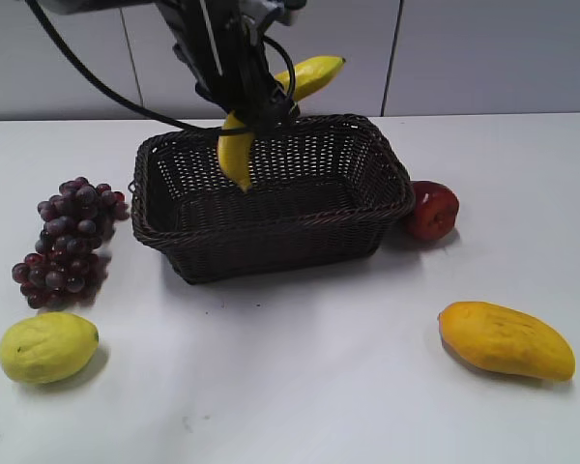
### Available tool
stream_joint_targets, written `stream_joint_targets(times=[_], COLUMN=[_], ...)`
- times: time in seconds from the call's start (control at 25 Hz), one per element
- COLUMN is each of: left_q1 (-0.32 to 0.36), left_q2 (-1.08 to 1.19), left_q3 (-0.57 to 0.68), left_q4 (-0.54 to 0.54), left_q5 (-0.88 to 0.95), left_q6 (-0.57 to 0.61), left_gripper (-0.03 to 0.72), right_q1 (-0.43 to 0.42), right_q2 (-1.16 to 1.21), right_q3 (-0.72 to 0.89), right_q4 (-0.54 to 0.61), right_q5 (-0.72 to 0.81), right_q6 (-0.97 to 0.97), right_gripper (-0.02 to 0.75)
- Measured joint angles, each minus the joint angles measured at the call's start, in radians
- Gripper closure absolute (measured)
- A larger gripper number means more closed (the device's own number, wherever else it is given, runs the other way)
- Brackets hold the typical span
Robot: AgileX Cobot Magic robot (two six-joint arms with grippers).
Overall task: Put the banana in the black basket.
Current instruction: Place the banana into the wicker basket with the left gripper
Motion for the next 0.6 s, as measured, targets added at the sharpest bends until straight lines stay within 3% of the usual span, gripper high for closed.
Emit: stream_joint_targets(times=[0.44,0.6], left_q1=[0.003,0.003], left_q2=[0.136,0.131], left_q3=[0.000,0.000], left_q4=[-0.041,-0.041], left_q5=[-0.002,0.015], left_q6=[0.000,0.000], left_gripper=[0.370,0.204], right_q1=[0.000,0.000], right_q2=[0.000,0.000], right_q3=[0.000,0.000], right_q4=[0.000,0.000], right_q5=[0.000,0.000], right_q6=[0.000,0.000], right_gripper=[0.148,0.148])
